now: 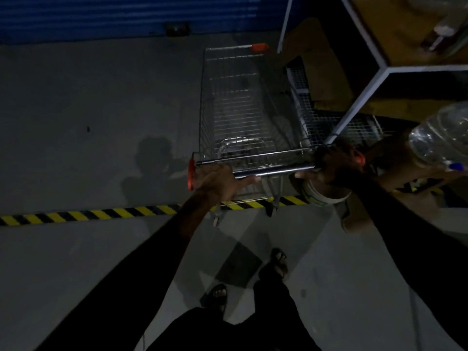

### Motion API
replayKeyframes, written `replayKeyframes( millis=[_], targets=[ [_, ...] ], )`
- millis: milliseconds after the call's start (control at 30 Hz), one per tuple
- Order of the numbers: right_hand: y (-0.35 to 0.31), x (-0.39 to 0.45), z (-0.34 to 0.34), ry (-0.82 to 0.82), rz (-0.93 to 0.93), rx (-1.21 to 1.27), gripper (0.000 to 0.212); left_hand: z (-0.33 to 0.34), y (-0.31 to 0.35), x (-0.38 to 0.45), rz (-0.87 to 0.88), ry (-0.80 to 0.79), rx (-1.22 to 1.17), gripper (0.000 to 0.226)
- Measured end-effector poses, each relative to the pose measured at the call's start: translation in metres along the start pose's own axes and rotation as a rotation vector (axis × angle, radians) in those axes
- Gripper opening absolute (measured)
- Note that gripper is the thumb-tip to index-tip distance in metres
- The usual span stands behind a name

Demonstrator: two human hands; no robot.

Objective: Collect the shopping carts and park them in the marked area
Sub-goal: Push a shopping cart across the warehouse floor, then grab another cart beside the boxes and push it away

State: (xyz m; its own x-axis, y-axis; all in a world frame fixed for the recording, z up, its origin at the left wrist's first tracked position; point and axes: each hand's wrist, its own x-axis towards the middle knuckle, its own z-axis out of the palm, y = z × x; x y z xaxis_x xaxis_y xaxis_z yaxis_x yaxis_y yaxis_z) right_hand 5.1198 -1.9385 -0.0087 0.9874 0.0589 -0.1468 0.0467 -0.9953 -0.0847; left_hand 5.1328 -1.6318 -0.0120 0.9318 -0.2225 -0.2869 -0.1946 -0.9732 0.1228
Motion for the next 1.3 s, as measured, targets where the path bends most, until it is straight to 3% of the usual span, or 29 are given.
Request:
replayKeyframes(
  millis=[133,267,400,500,600,633,700,800,900,1033,1167,1300],
  targets=[
    [0.047,0.059,-0.009,-0.022,-0.015,0.044,0.078,-0.01,0.027,0.04,-0.066,0.016,-0.058,0.101],
    [0.098,0.12,-0.003,-0.025,-0.235,0.149,0.076,-0.022,0.059,0.074,-0.198,0.043,0.033,0.1],
    [0.123,0.161,-0.01,0.021,-0.196,0.134,0.078,-0.031,0.083,0.102,-0.286,-0.002,-0.005,0.109],
    [0.12,0.162,-0.024,0.061,-0.176,0.068,0.08,-0.029,0.092,0.119,-0.235,-0.002,-0.045,0.089],
    [0.121,0.164,-0.032,0.079,-0.142,0.047,0.082,-0.03,0.092,0.136,-0.228,-0.057,-0.114,0.1],
    [0.12,0.163,-0.033,0.082,-0.138,0.064,0.078,-0.031,0.089,0.141,-0.207,-0.084,-0.129,0.094],
    [0.117,0.16,-0.031,0.107,-0.147,0.096,0.067,-0.027,0.082,0.151,-0.114,-0.108,-0.151,0.073],
    [0.115,0.148,-0.021,0.131,-0.093,0.194,0.079,-0.028,0.086,0.162,0.081,-0.072,-0.145,0.044],
    [0.112,0.121,-0.017,0.123,0.019,0.254,0.08,-0.036,0.106,0.168,0.282,0.022,-0.219,0.057],
    [0.104,0.061,-0.012,0.153,0.445,0.333,0.051,-0.05,0.137,0.174,0.65,0.215,-0.083,0.049],
    [0.089,-0.021,0.004,0.272,0.797,0.467,0.045,-0.053,0.173,0.177,0.977,0.131,-0.077,0.029],
    [0.051,-0.113,0.016,0.362,1.107,0.501,0.046,-0.033,0.207,0.151,1.124,-0.084,-0.011,0.025]
  ],
)
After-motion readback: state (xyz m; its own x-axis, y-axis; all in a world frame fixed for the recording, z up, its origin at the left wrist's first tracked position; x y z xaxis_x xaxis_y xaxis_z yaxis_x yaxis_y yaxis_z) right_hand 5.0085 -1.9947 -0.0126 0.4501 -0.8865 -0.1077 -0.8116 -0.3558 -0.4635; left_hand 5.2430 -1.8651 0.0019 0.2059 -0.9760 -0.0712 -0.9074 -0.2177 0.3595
